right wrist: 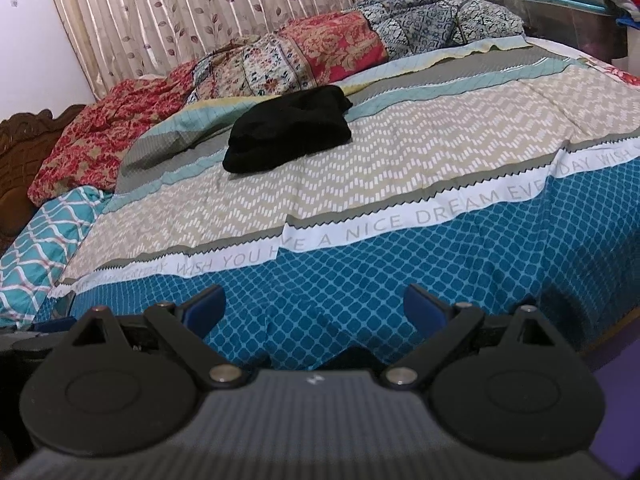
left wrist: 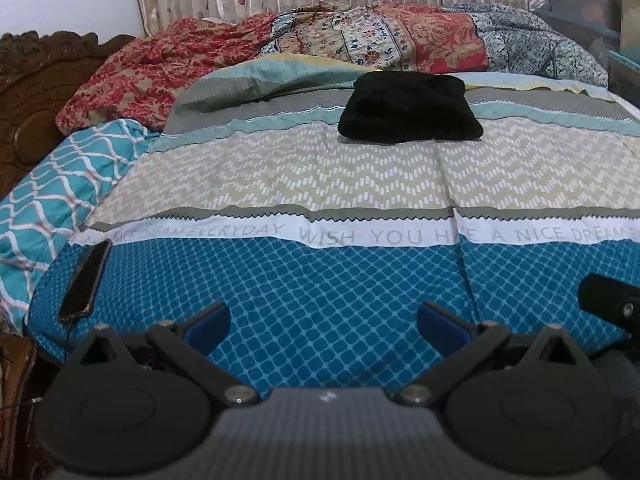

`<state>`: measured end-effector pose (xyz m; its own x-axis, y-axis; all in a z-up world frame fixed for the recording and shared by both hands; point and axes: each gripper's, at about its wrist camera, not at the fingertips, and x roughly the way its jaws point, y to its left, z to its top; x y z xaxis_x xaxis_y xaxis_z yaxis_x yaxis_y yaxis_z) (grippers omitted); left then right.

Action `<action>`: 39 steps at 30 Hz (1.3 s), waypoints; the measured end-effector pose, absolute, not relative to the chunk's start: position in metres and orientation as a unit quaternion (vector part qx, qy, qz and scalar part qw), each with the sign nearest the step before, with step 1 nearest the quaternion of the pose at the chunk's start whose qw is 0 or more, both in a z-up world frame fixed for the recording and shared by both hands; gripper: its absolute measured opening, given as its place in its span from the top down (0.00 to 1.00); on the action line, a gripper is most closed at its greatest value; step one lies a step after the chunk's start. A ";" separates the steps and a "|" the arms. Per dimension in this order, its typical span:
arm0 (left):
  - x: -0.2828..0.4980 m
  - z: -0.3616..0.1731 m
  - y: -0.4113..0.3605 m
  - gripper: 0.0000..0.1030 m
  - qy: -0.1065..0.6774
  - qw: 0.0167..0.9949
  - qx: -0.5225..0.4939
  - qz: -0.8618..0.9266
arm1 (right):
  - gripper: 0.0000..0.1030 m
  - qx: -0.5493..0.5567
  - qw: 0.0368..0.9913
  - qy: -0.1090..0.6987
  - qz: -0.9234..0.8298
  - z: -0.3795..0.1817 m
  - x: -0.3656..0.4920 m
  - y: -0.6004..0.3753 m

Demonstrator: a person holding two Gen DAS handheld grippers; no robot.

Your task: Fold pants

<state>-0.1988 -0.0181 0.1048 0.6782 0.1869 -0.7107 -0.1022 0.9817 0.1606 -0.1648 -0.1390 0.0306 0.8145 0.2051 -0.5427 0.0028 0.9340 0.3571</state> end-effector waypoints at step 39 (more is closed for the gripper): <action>-0.205 0.171 -0.015 0.00 0.336 0.937 0.049 0.085 | 0.06 0.111 0.959 0.238 0.108 0.107 -0.160 -0.131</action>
<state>-0.2054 -0.0154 0.1708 0.7602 0.1918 -0.6208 -0.1257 0.9808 0.1491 -0.1596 -0.1310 0.1069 0.8638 0.2590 -0.4322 -0.1539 0.9524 0.2632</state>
